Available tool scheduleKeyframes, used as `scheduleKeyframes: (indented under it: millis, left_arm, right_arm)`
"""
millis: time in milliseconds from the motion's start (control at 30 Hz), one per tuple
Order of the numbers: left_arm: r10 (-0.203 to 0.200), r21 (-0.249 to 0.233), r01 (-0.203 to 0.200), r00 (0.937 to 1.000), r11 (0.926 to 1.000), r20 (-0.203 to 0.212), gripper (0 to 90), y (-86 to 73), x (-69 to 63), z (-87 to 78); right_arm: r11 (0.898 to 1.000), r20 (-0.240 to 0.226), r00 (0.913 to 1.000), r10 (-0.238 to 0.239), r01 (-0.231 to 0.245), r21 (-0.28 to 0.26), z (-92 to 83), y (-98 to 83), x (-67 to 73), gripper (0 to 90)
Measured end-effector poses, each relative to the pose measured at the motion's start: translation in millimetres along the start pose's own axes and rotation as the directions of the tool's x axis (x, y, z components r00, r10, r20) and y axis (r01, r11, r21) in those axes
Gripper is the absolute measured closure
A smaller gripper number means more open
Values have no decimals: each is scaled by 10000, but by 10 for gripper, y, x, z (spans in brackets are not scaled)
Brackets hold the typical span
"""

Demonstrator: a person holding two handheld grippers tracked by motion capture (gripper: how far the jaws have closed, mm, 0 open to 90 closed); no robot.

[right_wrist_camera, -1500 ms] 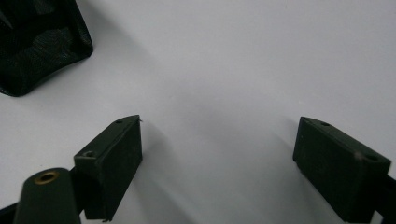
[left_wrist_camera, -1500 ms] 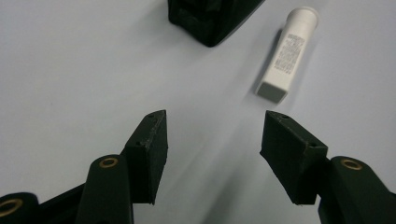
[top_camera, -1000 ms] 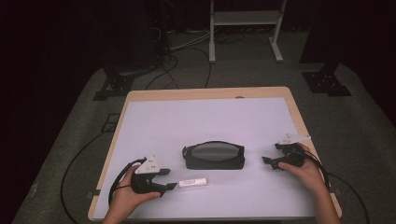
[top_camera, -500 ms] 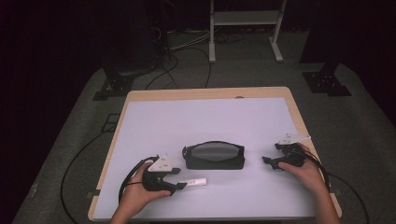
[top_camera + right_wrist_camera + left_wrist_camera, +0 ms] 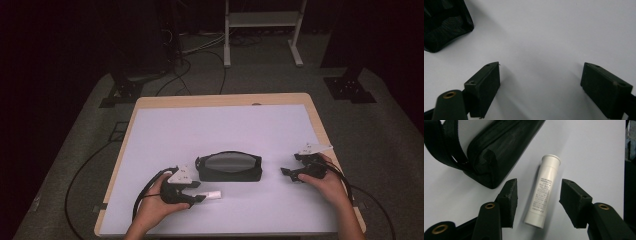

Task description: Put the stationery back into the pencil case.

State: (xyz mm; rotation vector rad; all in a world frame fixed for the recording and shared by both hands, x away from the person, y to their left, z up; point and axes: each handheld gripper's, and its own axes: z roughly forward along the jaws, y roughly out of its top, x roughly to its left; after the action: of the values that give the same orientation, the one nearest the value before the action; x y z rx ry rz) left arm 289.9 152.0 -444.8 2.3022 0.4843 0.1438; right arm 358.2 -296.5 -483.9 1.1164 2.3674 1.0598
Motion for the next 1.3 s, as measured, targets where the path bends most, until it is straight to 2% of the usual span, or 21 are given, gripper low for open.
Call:
scheduleKeyframes:
  millis: [567,967,1300]
  left_arm:
    - [269,932,-270,9996,9953,19,614,14,-44,144]
    - [507,1356,-487,9987,9896,-108,660,25,-74,220]
    - [538,1450,-496,9982,9882,-254,685,33,-95,228]
  right_arm:
    - [10000,-5,10000,17,-17,7,-1,0,-2,149]
    - [10000,-8,10000,24,-24,7,-1,0,-2,149]
    - [10000,-8,10000,19,-19,7,-1,0,-2,149]
